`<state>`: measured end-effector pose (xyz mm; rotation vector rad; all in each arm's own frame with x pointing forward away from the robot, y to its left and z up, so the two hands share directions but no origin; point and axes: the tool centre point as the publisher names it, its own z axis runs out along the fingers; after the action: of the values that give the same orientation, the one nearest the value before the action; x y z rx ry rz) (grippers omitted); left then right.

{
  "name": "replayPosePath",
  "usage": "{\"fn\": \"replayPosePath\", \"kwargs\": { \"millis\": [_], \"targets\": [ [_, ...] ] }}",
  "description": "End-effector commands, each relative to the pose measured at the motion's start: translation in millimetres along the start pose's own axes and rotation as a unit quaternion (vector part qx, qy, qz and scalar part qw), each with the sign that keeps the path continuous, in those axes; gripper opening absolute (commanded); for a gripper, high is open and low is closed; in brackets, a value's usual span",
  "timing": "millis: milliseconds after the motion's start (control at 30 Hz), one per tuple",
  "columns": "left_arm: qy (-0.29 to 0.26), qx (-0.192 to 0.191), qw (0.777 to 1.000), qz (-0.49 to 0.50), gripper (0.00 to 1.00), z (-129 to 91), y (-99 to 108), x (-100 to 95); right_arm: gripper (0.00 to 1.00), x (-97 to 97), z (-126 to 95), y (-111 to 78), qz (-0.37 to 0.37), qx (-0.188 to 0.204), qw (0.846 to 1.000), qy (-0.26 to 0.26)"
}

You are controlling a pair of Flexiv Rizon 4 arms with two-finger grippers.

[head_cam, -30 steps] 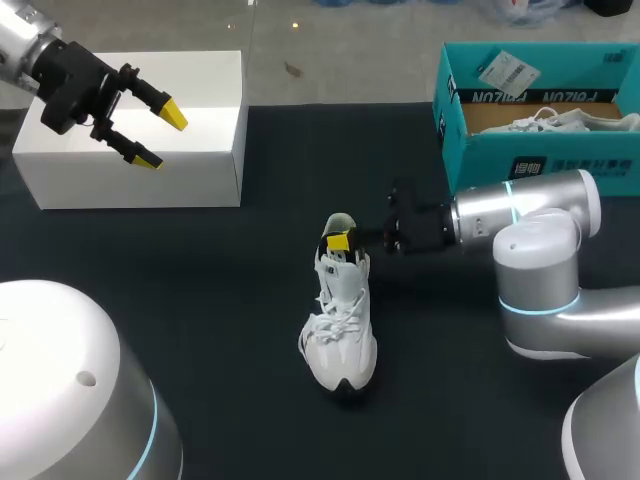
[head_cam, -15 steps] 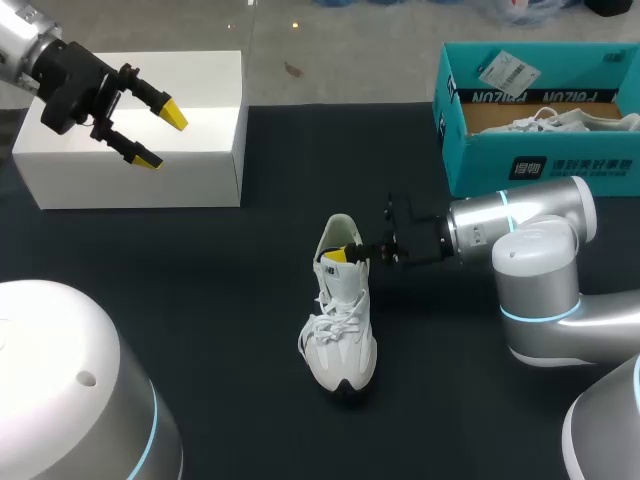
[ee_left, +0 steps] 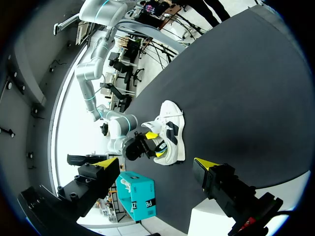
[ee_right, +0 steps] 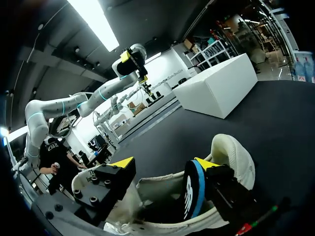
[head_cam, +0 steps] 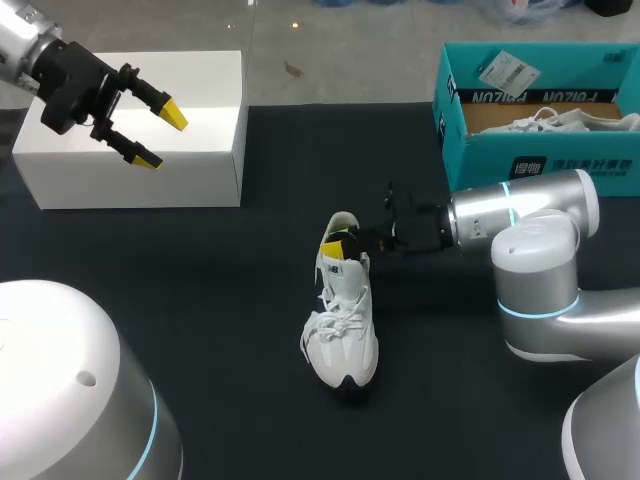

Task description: Take the shoe out of the shoebox, open the shoe tongue, remove and reinsert the insole, then place the shoe into the shoebox

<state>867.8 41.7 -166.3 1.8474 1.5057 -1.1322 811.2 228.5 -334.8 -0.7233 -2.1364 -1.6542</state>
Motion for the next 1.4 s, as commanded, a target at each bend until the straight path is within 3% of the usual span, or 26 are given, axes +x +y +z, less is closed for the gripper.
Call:
{"fn": "replayPosePath", "kwargs": {
  "millis": [33, 500, 600, 900, 1133, 1167, 1233, 1267, 1400],
  "targets": [
    [0.002, 0.001, 1.000, 0.000, 1.00, -1, 1, -0.5, 1.00, 2.0, -2, 4.2, -0.003, 0.000, 1.000, -0.004],
    [0.002, 0.001, 1.000, 0.000, 1.00, -1, 1, -0.5, 0.91, 11.6, -6, 9.9, -0.010, -0.005, 1.000, -0.004],
    [0.002, 0.001, 1.000, 0.000, 1.00, -1, 1, -0.5, 0.96, 14.5, -8, 13.0, -0.010, -0.012, 1.000, -0.009],
    [0.002, 0.001, 1.000, 0.000, 1.00, -1, 1, -0.5, 0.98, 17.9, -9, 28.5, -0.032, -0.020, 0.999, -0.013],
    [0.002, 0.001, 1.000, 0.000, 1.00, -1, 1, -0.5, 0.90, 16.5, -9, 32.8, -0.035, -0.024, 0.999, -0.013],
    [0.002, 0.001, 1.000, 0.000, 1.00, -1, 1, -0.5, 0.87, 15.9, -9, 33.0, -0.035, -0.025, 0.999, -0.013],
    [0.002, 0.001, 1.000, 0.000, 1.00, -1, 1, -0.5, 0.65, 14.0, -9, 32.3, -0.035, -0.026, 0.999, -0.013],
    [0.002, 0.001, 1.000, 0.000, 1.00, -1, 1, -0.5, 0.45, 12.3, -9, 31.1, -0.035, -0.025, 0.999, -0.014],
    [0.002, 0.001, 1.000, 0.000, 1.00, -1, 1, -0.5, 0.00, 8.8, -8, 29.2, -0.034, -0.022, 0.999, -0.015]
  ]
}}
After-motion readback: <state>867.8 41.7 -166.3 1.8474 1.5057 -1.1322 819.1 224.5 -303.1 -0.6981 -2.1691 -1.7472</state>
